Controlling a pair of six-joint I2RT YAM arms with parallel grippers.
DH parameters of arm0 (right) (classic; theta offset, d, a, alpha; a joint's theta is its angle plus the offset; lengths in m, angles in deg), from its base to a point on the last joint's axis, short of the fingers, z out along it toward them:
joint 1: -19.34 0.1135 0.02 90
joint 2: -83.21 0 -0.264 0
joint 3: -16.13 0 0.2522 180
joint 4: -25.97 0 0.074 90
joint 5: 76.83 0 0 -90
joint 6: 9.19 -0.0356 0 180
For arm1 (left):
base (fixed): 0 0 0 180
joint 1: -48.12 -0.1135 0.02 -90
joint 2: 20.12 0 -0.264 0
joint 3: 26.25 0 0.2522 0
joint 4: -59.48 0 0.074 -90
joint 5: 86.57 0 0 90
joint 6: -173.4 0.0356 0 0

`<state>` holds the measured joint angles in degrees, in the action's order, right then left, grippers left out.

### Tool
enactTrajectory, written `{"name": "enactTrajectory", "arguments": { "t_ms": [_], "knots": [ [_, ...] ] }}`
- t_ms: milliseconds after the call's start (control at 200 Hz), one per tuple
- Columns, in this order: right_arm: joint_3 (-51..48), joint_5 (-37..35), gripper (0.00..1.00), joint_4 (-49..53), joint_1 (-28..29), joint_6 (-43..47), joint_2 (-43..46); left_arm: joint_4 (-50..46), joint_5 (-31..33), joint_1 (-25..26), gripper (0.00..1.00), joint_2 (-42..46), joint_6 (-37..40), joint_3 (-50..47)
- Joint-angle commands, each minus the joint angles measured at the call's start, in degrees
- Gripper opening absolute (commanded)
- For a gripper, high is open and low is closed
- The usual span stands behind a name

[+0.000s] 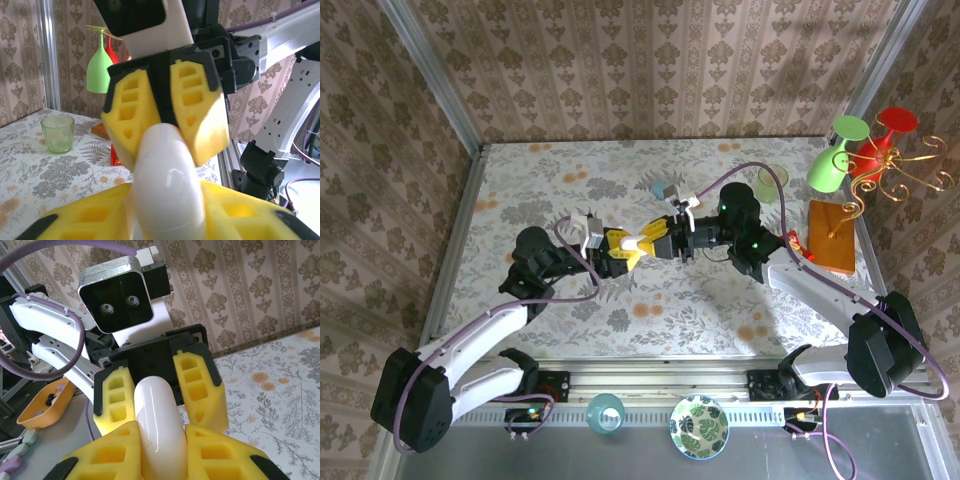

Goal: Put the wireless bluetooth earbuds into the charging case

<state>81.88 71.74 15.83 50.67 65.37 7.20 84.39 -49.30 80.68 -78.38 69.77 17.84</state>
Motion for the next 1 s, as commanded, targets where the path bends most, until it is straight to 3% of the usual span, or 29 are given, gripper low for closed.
{"name": "enactTrajectory", "arguments": {
  "t_ms": [0,210,440,590,760,995],
  "knots": [
    [-0.74,-0.03,0.15,-1.88,-0.15,-0.38,1.33,3.17,-0.80,0.21,0.29,-0.07,0.45,-0.09],
    [-0.51,-0.97,0.17,0.72,-0.17,1.46,1.30,3.08,-0.95,0.22,0.14,0.07,0.88,0.00],
    [-0.46,-7.69,0.43,2.16,-0.21,0.19,1.96,2.55,-1.89,0.23,0.04,0.94,5.46,-1.59],
    [0.09,-13.65,0.53,2.24,-1.31,-2.67,1.81,1.83,-2.05,0.23,0.04,2.17,6.61,-2.37],
    [1.07,-12.74,0.69,1.95,-1.62,-4.05,0.73,0.42,-1.71,0.23,0.04,2.71,8.99,-3.21],
    [1.07,-11.67,0.78,1.58,-1.54,-4.86,2.81,0.75,3.01,-0.10,0.04,2.81,12.23,-6.58]
  ]
}}
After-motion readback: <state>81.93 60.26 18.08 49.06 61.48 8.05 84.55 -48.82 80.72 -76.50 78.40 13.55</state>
